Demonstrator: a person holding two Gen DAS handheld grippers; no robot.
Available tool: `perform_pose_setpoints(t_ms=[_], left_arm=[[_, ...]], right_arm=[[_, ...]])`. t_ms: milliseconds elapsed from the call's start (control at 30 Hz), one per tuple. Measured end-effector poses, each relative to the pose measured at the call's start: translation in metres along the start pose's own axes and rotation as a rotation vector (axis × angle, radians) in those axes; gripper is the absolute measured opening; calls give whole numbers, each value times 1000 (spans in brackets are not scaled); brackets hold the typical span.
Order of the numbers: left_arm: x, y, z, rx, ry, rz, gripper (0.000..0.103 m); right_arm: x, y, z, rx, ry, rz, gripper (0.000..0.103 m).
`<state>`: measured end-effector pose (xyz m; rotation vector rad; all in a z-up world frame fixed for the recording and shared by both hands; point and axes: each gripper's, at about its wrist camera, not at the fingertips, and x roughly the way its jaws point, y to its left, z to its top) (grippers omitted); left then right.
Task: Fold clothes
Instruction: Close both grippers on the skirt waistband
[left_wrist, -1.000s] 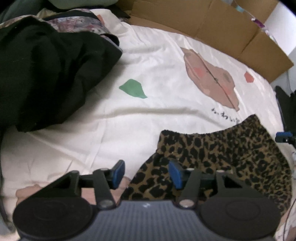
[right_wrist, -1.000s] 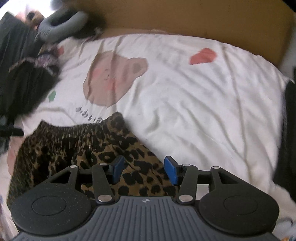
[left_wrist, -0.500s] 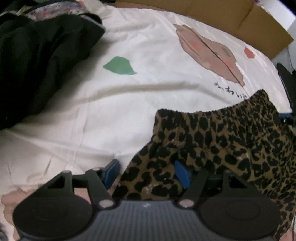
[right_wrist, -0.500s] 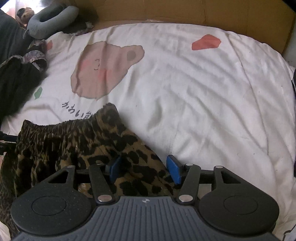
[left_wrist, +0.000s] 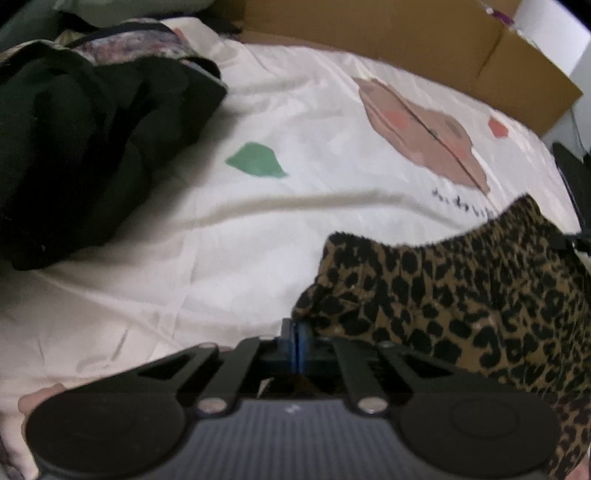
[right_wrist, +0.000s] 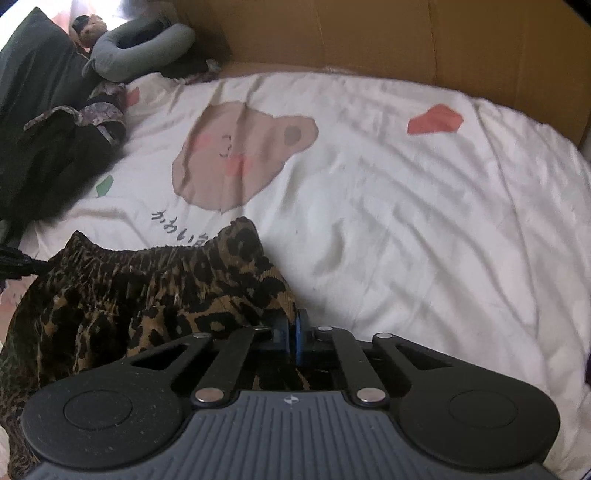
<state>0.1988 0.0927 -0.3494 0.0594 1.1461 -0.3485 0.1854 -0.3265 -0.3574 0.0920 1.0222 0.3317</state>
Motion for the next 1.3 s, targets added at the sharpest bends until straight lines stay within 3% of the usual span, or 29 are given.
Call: perform_pose_setpoints(t_ms=[267, 700, 1300], left_arm=[[-23, -11, 28, 36, -113, 1, 1], [-28, -19, 87, 78, -231, 25, 1], [6, -28, 167, 103, -288, 80, 1]], right_arm=[[-18, 1, 19, -9, -62, -37, 0], [-39, -4, 77, -13, -139, -110, 0], [-14, -30, 152, 7, -156, -172, 0]])
